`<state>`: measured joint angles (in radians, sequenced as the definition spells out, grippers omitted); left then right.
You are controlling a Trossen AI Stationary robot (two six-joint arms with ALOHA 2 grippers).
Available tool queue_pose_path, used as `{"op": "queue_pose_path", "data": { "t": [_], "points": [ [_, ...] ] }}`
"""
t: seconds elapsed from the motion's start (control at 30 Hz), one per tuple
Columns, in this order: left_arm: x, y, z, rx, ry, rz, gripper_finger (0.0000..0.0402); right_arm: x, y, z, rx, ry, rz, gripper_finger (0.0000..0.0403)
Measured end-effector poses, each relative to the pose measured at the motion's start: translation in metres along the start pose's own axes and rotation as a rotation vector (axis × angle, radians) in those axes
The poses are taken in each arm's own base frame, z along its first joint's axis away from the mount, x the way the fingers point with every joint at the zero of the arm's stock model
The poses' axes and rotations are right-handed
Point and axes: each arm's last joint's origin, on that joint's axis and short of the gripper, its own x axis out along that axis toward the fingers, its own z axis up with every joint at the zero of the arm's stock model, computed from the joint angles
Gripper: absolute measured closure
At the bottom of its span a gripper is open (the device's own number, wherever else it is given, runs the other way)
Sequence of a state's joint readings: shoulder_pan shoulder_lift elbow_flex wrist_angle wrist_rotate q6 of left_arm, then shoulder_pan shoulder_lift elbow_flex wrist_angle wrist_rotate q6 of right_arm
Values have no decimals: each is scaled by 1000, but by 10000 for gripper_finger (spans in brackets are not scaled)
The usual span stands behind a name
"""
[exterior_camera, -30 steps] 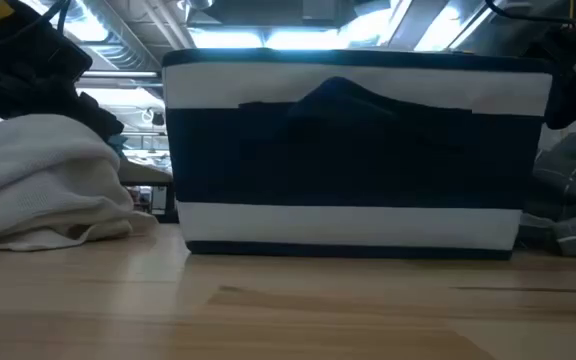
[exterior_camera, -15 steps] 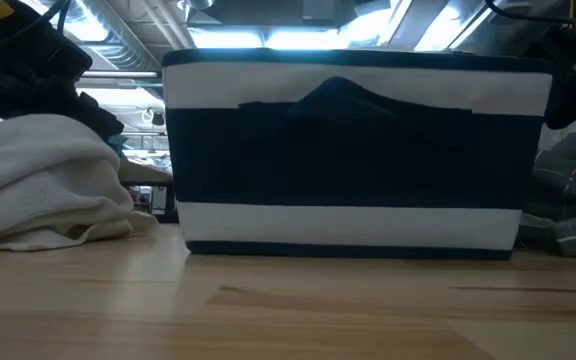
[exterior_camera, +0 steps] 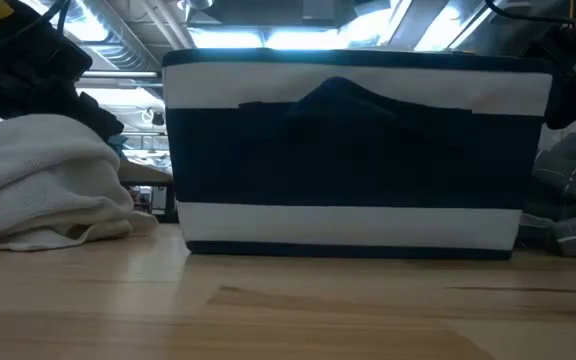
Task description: Fold towel
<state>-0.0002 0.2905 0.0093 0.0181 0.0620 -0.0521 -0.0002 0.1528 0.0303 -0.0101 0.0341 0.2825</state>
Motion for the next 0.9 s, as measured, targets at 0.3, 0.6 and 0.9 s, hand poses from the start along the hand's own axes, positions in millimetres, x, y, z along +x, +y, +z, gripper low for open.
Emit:
{"op": "queue_pose_path", "data": {
  "t": [0.3,0.6,0.9],
  "points": [
    [0,0,0,0,0,0,402,0,0,0,0,0,0,354],
    [0,0,0,5,0,0,402,0,0,0,0,-1,0,354],
    [-3,-2,25,-110,-257,-31,402,0,0,2,199,-16,6,354]
  ]
}}
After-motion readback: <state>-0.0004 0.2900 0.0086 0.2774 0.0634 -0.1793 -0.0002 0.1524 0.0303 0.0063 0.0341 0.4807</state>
